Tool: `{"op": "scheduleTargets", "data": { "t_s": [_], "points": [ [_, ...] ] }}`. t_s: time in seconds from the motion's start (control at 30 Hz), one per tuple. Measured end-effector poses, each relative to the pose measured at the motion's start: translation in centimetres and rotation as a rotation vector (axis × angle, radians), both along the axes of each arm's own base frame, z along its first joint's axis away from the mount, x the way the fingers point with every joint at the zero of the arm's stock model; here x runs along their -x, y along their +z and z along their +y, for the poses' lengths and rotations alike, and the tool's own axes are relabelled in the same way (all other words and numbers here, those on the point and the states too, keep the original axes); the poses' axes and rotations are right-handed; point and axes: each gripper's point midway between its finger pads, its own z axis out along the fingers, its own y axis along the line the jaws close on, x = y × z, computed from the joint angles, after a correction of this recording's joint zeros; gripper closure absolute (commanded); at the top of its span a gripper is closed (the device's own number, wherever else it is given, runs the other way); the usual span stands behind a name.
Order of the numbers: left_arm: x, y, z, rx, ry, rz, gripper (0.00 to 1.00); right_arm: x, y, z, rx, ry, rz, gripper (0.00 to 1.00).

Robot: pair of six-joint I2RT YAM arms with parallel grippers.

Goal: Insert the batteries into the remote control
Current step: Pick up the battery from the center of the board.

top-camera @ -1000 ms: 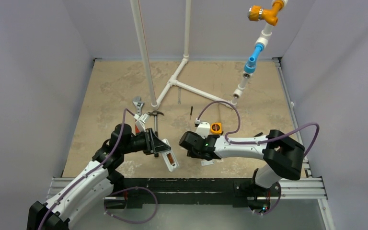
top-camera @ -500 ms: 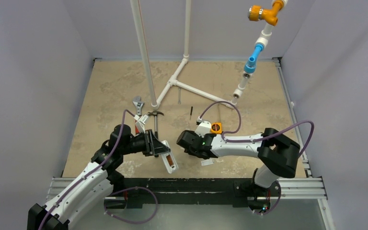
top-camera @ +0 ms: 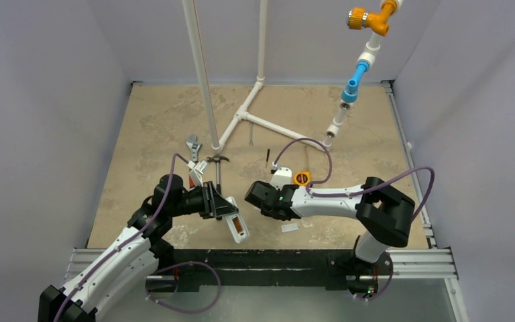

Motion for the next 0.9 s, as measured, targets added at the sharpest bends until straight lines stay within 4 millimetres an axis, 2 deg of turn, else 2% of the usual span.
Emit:
{"op": "scheduleTargets", "data": {
  "t_s": [0.17,0.27,0.47,0.7,0.9],
  "points": [
    [0.0,-0.1,0.0,0.000,-0.002,0.003,1.00,1.0,0.9,-0.9,0.018,0.148,-0.003,1.00],
    [0.0,0.4,-0.3,0.019,-0.021,-0.013,1.00,1.3,3.7,-1.2,-0.008,0.259,-0.056,1.00],
    [0.1,3.9,-0.6,0.106,-0.059,-0.198,1.00,1.8,9.4,-0.6,-0.118,0.486,-0.211,1.00],
    [0.4,8.3,-0.3,0.193,-0.067,-0.462,1.00,2.3,12.3,-0.9,-0.166,0.659,-0.379,1.00],
    [0.1,8.8,-0.4,0.207,-0.068,-0.563,1.00,2.9,15.1,-0.4,-0.214,0.783,-0.516,1.00]
  ]
}}
